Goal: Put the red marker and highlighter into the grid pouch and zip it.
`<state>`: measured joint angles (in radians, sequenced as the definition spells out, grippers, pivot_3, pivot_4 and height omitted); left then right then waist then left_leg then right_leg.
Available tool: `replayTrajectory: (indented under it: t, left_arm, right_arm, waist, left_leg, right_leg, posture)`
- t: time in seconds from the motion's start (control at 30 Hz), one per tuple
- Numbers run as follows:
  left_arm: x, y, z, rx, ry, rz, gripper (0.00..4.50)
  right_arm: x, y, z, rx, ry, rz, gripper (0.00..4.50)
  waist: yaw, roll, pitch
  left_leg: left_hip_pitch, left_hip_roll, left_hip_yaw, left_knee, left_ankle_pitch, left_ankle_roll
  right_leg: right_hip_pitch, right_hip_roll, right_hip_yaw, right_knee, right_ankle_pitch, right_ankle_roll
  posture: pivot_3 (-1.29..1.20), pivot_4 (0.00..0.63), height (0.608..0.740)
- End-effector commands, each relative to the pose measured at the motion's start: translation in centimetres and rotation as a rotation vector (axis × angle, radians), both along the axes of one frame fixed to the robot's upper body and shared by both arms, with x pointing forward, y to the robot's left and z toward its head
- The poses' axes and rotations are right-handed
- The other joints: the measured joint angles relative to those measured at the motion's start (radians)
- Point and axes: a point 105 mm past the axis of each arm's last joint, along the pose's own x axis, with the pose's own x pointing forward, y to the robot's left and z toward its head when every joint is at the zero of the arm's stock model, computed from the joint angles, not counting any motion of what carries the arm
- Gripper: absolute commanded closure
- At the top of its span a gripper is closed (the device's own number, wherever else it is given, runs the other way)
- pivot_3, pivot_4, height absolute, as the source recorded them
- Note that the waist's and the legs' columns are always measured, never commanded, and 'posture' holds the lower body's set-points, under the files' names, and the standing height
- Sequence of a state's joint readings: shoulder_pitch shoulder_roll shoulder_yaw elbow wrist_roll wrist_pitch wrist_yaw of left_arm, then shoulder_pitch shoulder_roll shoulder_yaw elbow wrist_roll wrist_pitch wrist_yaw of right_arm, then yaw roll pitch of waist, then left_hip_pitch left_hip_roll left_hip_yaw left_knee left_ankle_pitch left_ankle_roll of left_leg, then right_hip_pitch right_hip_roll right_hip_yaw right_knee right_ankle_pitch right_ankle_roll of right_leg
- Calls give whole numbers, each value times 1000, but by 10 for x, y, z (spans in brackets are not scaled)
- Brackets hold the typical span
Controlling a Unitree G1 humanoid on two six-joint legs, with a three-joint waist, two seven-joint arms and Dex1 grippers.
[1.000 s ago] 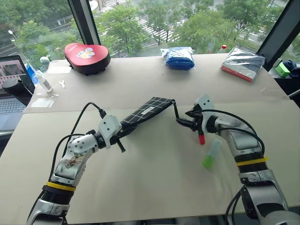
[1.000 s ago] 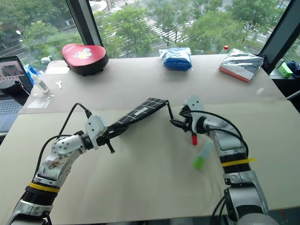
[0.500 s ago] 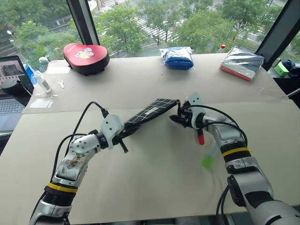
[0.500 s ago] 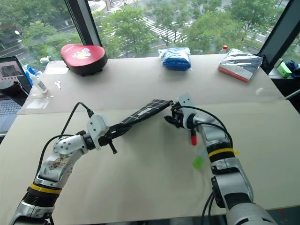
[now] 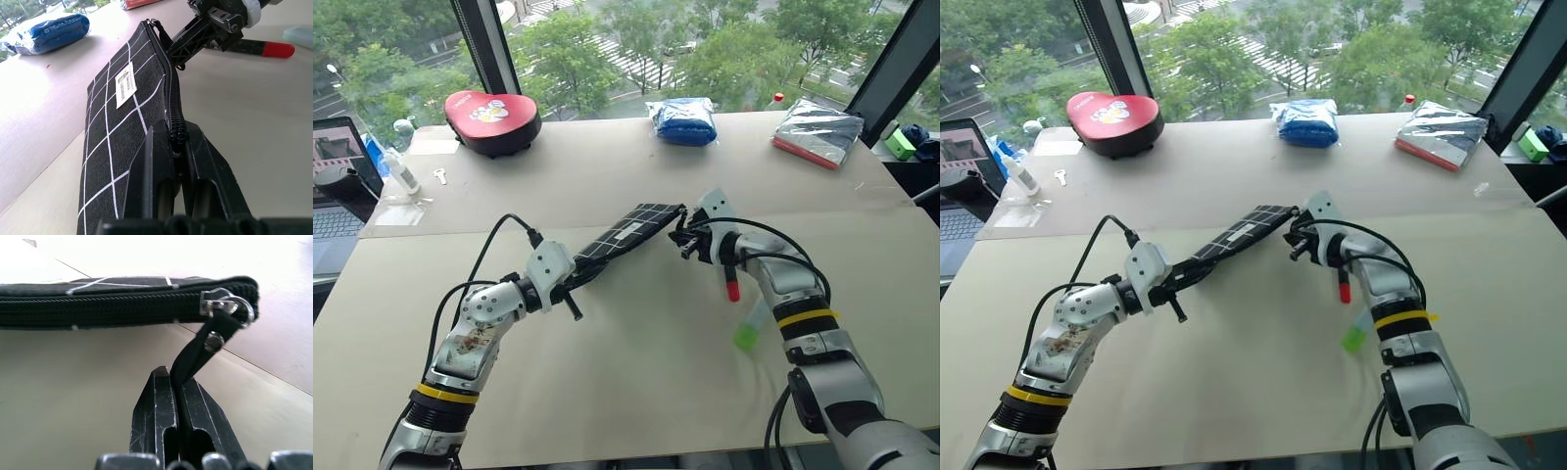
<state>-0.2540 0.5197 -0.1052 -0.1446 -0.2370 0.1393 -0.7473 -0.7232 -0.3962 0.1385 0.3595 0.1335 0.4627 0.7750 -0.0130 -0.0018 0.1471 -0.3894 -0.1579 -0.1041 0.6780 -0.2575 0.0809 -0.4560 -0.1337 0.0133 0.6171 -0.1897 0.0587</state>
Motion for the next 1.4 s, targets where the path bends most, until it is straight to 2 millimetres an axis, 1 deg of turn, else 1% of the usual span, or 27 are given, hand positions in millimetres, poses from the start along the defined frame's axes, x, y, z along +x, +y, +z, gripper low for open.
replayTrajectory:
  t: [0.03, 0.1, 0.17, 0.33, 0.47, 0.5, 0.63, 0.7, 0.8, 0.83, 0.87, 0.9, 0.93, 0.97, 1.03, 1.07, 1.17, 1.2, 1.27, 1.3, 1.4]
  left_arm:
    - [-2, -1, 7, -5, -32, -9, 4500]
    - [-2, -2, 7, -5, -32, -11, 4500]
    - [-2, -3, 7, -6, -31, -14, 4500]
    - [-1, -4, 7, -6, -31, -19, 4500]
    - [0, -4, 8, -8, -33, -24, 4500]
    - [0, -4, 8, -8, -33, -25, 4500]
    - [1, -5, 7, -8, -33, -30, 4500]
    - [1, -5, 7, -8, -33, -32, 4500]
    - [1, -5, 7, -8, -33, -31, 4500]
    - [1, -4, 6, -8, -32, -30, 4500]
    - [1, -4, 6, -8, -32, -28, 4500]
    - [1, -3, 6, -8, -32, -26, 4500]
    - [1, -3, 6, -8, -31, -25, 4500]
    - [1, -3, 6, -9, -30, -24, 4500]
    - [0, -3, 4, -11, -28, -23, 4500]
    - [-1, -3, 3, -11, -26, -22, 4500]
    - [-1, -4, 1, -13, -20, -20, 4500]
    - [-2, -4, 0, -14, -19, -20, 4500]
    - [-2, -4, -1, -14, -16, -14, 4500]
    - [-3, -4, -2, -15, -16, -10, 4500]
    - [0, -2, -2, -27, -24, 31, 4500]
  right_arm:
    - [-24, 22, 21, -10, -71, 193, 4476]
    - [-40, 32, 24, -20, -72, 293, 4476]
    - [-50, 39, 24, -35, -71, 358, 4476]
    - [-63, 60, 19, -60, -62, 434, 4476]
    - [-78, 80, 13, -73, -43, 528, 4476]
    - [-80, 83, 11, -81, -44, 542, 4476]
    - [-74, 95, 5, -103, -47, 515, 4476]
    - [-68, 95, 8, -93, -57, 479, 4476]
    - [-47, 83, 19, -43, -65, 360, 4476]
    - [-41, 76, 24, -32, -76, 328, 3846]
    - [-37, 71, 29, -20, -84, 309, 3694]
    - [-37, 66, 36, 5, -88, 305, 3288]
    - [-40, 62, 41, 27, -91, 311, 2985]
    - [-44, 58, 46, 48, -91, 320, 2579]
    - [-50, 48, 55, 119, -43, 307, 1904]
    - [-58, 45, 58, 158, -11, 327, 1645]
    - [-81, 33, 71, 231, 16, 384, 1645]
    - [-86, 29, 75, 253, 15, 385, 1645]
    - [-93, 11, 80, 273, 2, 346, 1645]
    - [-96, 2, 81, 271, 0, 314, 1645]
    - [-98, -35, 65, 161, 6, 131, 1645]
  waist:
    - [-1, 0, 0]
    - [0, 0, 0]
    - [0, 0, 0]
    - [-1, 0, 0]
    - [0, 0, 0]
    - [0, 0, 0]
    - [0, 0, 0]
    - [1, 0, 0]
    - [0, 0, 0]
    - [1, 0, 0]
    - [2, 0, 0]
    - [3, 0, 0]
    - [4, 0, 0]
    - [4, 0, 0]
    - [3, 0, 0]
    - [2, 0, 0]
    - [2, 0, 0]
    - [2, 0, 0]
    - [3, 0, 0]
    - [5, 0, 0]
    - [14, 0, 0]
  left_leg:
    - [0, 0, 0, 0, 0, 0]
    - [0, 0, 0, 1, 0, 0]
    - [0, 0, 0, 1, 0, 0]
    - [0, 0, 0, 2, 0, 0]
    - [1, 0, 0, 3, 1, -1]
    - [1, 0, 0, 3, 1, -1]
    - [1, 0, 0, 3, 1, -1]
    - [1, 0, 0, 3, 1, -1]
    - [1, 0, 0, 3, 1, -2]
    - [1, 0, 0, 3, 1, -2]
    - [1, 0, 0, 4, 1, -2]
    - [1, 0, 0, 3, 1, -2]
    - [1, 0, 0, 3, 1, -2]
    - [1, 0, 0, 3, 1, -2]
    - [1, 0, 0, 3, 1, -2]
    - [1, 0, 0, 3, 1, -2]
    - [1, 0, 0, 2, 1, -2]
    - [1, 0, 0, 2, 1, -2]
    - [1, 0, 0, 3, 1, -2]
    - [1, 0, 0, 3, 1, -2]
    - [1, 0, 0, 3, 1, -1]
  right_leg:
    - [0, 0, 0, 0, 0, 0]
    - [0, 0, 0, 0, 0, 0]
    - [0, 0, 0, 1, 0, 0]
    - [0, 0, 0, 4, 0, 0]
    - [-1, 0, 0, 7, 0, 0]
    - [-1, 0, 1, 7, 0, 0]
    - [0, 0, 0, 7, 0, 0]
    - [0, 0, 0, 7, 0, 0]
    - [-1, 0, 0, 8, 0, 0]
    - [0, 0, 0, 8, 0, 0]
    - [0, 0, 0, 8, 0, 0]
    - [0, 0, 0, 8, 0, 0]
    - [0, 0, 0, 8, 0, 0]
    - [0, 0, 0, 8, 0, 0]
    - [-1, 0, 0, 8, 0, 0]
    - [-1, 0, 0, 8, 0, 0]
    - [-1, 0, 0, 7, 0, 0]
    - [-1, 0, 0, 7, 0, 0]
    - [0, 0, 1, 7, 0, 0]
    - [0, 0, 1, 7, 0, 0]
    - [0, 0, 1, 7, 0, 0]
  posture:
    - [0, 150, 740]
    - [0, 150, 740]
    - [0, 150, 740]
    - [0, 150, 740]
    - [0, 150, 740]
    - [0, 150, 740]
    - [0, 150, 740]
    - [0, 150, 740]
    - [0, 150, 740]
    - [0, 150, 740]
    - [0, 150, 740]
    - [0, 150, 740]
    - [0, 150, 740]
    - [0, 150, 740]
    - [0, 150, 740]
    - [0, 150, 740]
    - [0, 150, 740]
    - [0, 150, 740]
    - [0, 150, 740]
    - [0, 150, 740]
    - [0, 150, 740]
